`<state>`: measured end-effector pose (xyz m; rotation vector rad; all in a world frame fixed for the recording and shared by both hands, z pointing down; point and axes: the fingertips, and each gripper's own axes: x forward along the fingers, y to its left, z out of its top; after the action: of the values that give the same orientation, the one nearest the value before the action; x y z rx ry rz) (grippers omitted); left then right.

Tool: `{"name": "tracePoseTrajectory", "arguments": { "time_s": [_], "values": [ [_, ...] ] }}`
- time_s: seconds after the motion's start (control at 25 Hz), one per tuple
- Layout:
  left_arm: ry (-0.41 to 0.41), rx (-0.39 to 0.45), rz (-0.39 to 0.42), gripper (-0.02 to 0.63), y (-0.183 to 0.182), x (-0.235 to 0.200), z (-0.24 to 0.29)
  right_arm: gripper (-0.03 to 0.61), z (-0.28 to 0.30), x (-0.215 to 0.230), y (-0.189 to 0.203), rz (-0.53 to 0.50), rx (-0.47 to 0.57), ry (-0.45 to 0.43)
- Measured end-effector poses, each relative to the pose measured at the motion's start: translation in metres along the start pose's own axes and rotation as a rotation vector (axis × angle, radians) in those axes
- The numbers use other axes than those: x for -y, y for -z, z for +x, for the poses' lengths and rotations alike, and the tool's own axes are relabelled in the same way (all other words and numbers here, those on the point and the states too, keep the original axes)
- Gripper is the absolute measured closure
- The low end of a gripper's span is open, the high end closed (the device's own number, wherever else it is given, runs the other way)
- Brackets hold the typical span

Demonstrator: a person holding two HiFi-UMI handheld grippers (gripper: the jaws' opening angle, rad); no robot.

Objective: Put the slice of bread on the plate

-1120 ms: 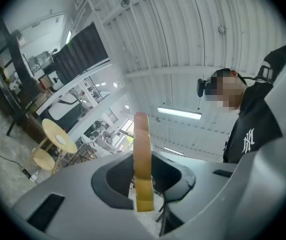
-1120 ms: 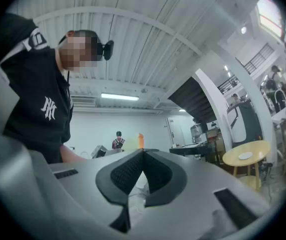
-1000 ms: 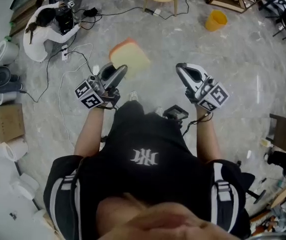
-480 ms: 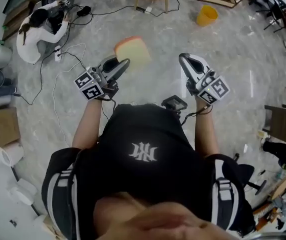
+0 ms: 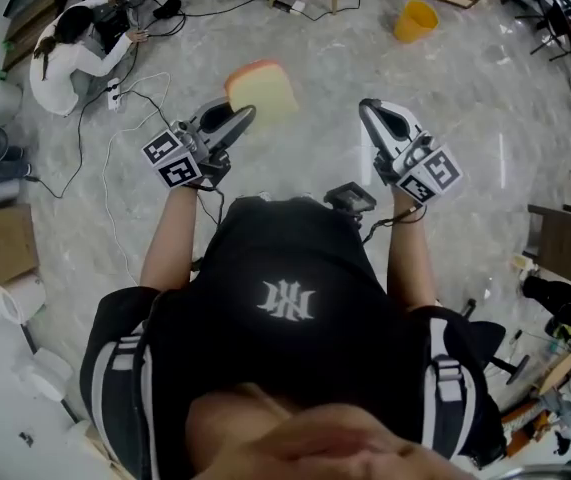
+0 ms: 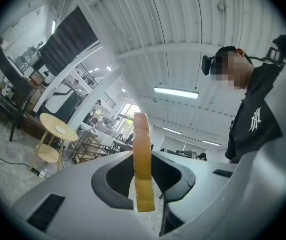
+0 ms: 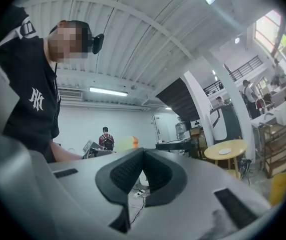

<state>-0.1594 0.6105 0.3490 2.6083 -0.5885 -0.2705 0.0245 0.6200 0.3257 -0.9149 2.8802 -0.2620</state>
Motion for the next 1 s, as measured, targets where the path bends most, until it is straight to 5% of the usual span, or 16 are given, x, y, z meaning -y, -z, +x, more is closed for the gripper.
{"name": "tracePoseTrajectory", "arguments": {
  "time_s": [1.0],
  "values": [
    [-0.086,0.014,0.052,0.508,0.02,0.047,0.037,0.575,-0.062,0.014,0.007,-0.007,-0.016,-0.085]
  ]
}}
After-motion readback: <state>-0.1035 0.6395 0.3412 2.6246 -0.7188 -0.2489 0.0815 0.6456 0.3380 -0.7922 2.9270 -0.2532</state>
